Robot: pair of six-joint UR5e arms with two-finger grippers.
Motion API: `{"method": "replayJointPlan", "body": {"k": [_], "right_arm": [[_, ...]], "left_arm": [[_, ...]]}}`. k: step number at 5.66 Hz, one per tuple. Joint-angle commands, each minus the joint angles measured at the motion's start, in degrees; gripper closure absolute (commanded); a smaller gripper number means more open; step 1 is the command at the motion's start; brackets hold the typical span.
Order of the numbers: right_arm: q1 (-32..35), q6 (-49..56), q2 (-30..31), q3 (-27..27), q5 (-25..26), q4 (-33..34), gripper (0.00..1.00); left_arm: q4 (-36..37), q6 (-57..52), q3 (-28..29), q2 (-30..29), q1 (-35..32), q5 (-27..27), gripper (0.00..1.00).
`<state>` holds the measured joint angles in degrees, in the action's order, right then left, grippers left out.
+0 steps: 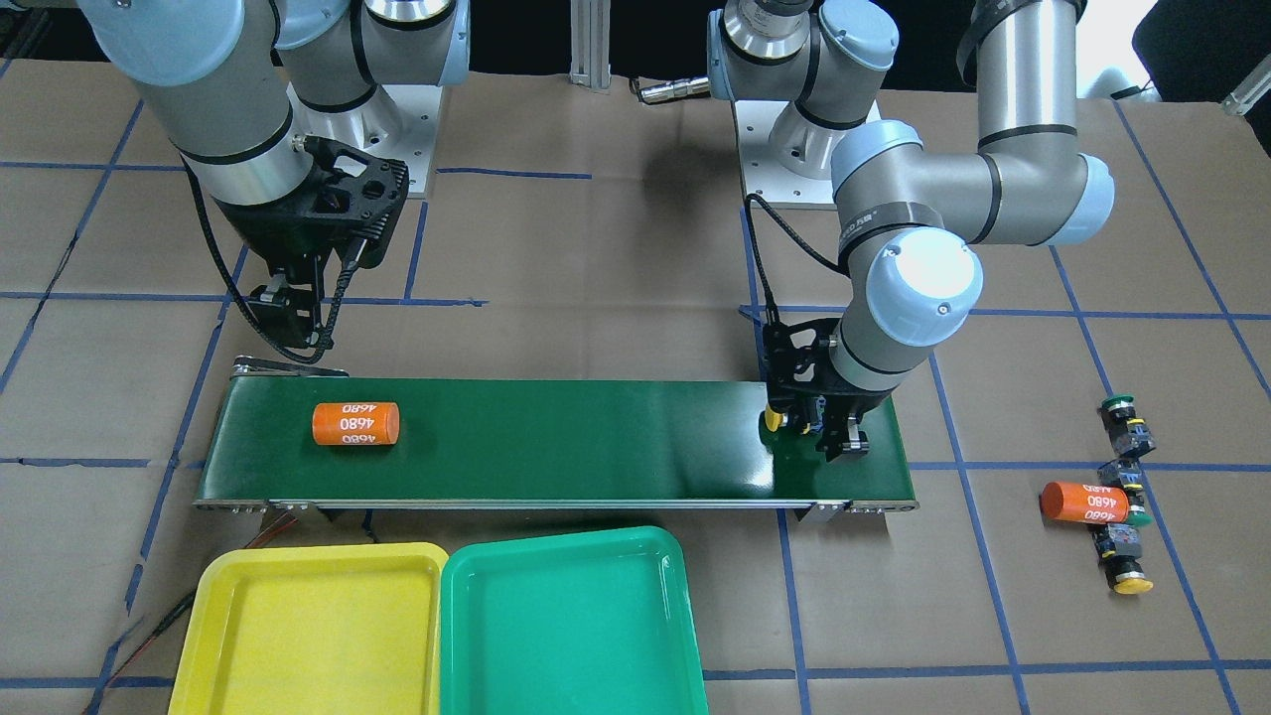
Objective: Sort buttons by color to trays
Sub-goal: 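Reach left gripper to another orange cylinder while right waits at belt end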
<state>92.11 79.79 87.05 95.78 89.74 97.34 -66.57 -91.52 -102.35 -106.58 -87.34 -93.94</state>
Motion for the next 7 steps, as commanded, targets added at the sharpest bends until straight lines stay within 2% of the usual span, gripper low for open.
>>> {"method": "replayJointPlan", "body": {"k": [1, 4, 6, 7], "right_arm": [[0.1, 4.4, -0.3, 0.0, 0.3, -0.4, 0.00], [0.1, 8.0, -1.6, -0.2, -1.3, 0.4, 0.00], [0.2, 7.9, -1.7, -0.2, -1.4, 0.7, 0.00], [0.3, 7.6, -2.2, -0.1, -1.2, 0.7, 0.00]], "left_arm": [[-2.6, -1.0, 4.8, -1.5, 9.7, -0.1, 0.01], [-1.0, -21.0, 8.0, -6.2, 20.1, -2.2, 0.01], [8.3, -34.6, 8.6, -12.7, 26.0, -2.3, 0.01], [9.9, -37.6, 8.9, -13.3, 27.4, -2.3, 0.01]]}}
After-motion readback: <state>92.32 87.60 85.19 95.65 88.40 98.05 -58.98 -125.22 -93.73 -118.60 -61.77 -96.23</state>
